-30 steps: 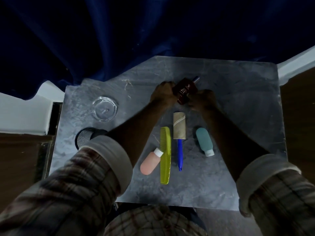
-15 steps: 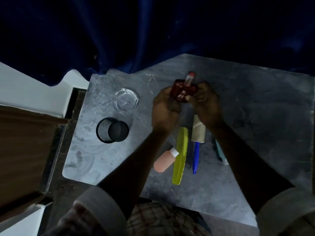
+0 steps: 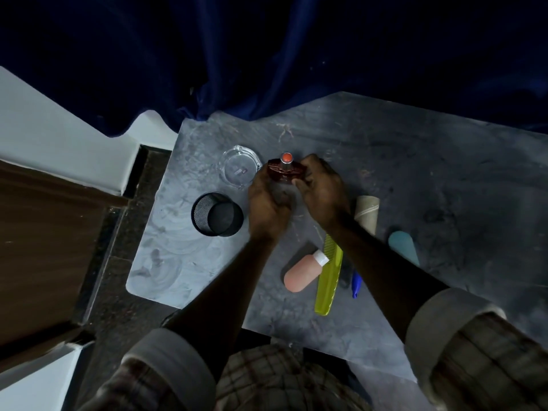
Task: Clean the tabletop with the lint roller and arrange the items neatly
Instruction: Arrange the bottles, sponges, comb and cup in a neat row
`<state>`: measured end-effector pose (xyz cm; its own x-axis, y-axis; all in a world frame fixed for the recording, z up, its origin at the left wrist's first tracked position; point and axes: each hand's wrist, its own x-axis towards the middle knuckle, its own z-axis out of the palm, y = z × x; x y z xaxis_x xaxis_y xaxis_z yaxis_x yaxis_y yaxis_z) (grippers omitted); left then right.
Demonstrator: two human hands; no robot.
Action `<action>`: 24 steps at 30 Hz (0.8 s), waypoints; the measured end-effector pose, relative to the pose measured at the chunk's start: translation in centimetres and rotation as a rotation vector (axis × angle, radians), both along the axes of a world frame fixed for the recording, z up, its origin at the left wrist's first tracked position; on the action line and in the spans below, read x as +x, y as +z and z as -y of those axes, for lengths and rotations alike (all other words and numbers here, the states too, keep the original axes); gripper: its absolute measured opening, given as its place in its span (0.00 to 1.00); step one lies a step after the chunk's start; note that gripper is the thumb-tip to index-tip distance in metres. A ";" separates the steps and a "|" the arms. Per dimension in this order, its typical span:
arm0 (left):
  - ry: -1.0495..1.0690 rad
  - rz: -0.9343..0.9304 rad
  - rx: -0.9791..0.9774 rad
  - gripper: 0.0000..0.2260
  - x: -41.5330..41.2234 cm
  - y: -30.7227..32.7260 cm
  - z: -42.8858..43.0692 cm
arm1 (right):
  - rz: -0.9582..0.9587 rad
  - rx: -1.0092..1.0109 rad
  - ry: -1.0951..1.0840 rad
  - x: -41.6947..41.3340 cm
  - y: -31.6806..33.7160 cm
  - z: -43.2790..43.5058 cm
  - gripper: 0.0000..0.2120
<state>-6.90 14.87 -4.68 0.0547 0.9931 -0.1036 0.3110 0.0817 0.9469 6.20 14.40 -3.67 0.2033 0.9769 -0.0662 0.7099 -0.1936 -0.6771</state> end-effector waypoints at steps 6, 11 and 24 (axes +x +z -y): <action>0.017 -0.036 -0.027 0.25 -0.8 -0.5 -0.1 | 0.051 0.010 -0.024 -0.9 -0.2 -0.1 0.12; 0.001 -0.009 -0.101 0.27 -1.0 -0.9 -0.1 | 0.061 0.019 -0.044 -1.1 -0.7 -0.1 0.12; -0.044 -0.035 -0.092 0.27 -1.2 0.1 0.2 | 0.052 0.007 -0.069 -0.8 -0.7 0.1 0.12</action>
<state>-8.11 14.62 -4.56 0.0926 0.9760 -0.1969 0.3486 0.1534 0.9246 5.42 14.26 -4.40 0.2727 0.9609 -0.0472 0.7293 -0.2385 -0.6413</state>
